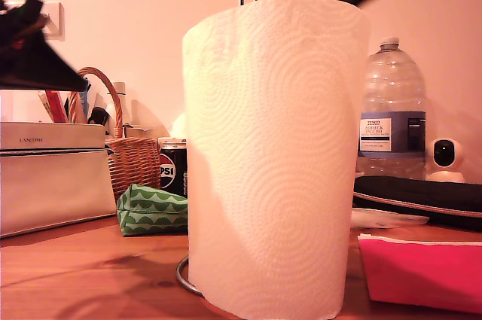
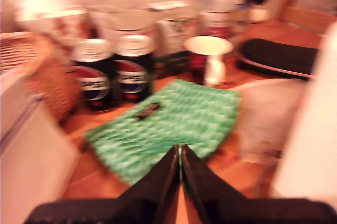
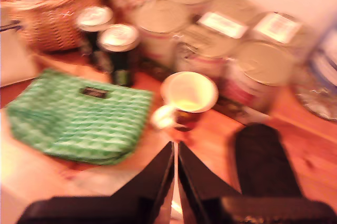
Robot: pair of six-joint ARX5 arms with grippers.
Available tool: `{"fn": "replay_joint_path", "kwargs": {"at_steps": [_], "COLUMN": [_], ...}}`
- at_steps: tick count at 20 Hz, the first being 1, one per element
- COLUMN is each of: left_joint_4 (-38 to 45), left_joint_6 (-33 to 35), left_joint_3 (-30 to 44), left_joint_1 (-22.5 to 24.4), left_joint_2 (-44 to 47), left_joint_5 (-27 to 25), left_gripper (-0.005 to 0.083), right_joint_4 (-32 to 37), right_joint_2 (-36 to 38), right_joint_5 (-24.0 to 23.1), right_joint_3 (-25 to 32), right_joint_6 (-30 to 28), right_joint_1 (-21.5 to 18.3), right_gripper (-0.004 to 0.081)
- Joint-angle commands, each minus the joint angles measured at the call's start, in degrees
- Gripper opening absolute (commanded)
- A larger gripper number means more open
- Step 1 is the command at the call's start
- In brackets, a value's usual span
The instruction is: Insert the paper towel roll into the metallic stand.
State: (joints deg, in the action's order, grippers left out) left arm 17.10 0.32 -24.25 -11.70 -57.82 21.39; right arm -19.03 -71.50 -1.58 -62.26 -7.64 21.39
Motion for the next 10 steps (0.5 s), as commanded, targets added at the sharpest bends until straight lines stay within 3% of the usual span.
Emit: {"fn": "replay_joint_path", "kwargs": {"at_steps": [1, 6, 8, 10], "left_joint_4": [0.35, -0.79, -1.99, -2.29], "left_joint_6": [-0.39, -0.33, -0.35, -0.9], "left_joint_3": [0.61, 0.61, 0.63, 0.68], "left_joint_1": [0.37, 0.35, 0.35, 0.28], "left_joint_2": [0.2, 0.2, 0.57, 2.08], "left_joint_5": [0.26, 0.17, 0.2, 0.24], "left_gripper": [-0.0021, -0.0021, -0.0021, -0.0021], "right_joint_4": [5.7, 12.59, 14.67, 15.15], "right_joint_2": [3.23, 12.81, 16.63, 21.24], "right_joint_5": [1.42, 5.97, 11.3, 13.62], "right_joint_3": [6.93, 20.68, 24.26, 27.5], "right_joint_6": [0.35, 1.18, 1.64, 1.57], "right_joint_1": [-2.01, -12.57, -16.96, -18.86], "right_gripper": [-0.0011, -0.0011, -0.0011, -0.0011]}}
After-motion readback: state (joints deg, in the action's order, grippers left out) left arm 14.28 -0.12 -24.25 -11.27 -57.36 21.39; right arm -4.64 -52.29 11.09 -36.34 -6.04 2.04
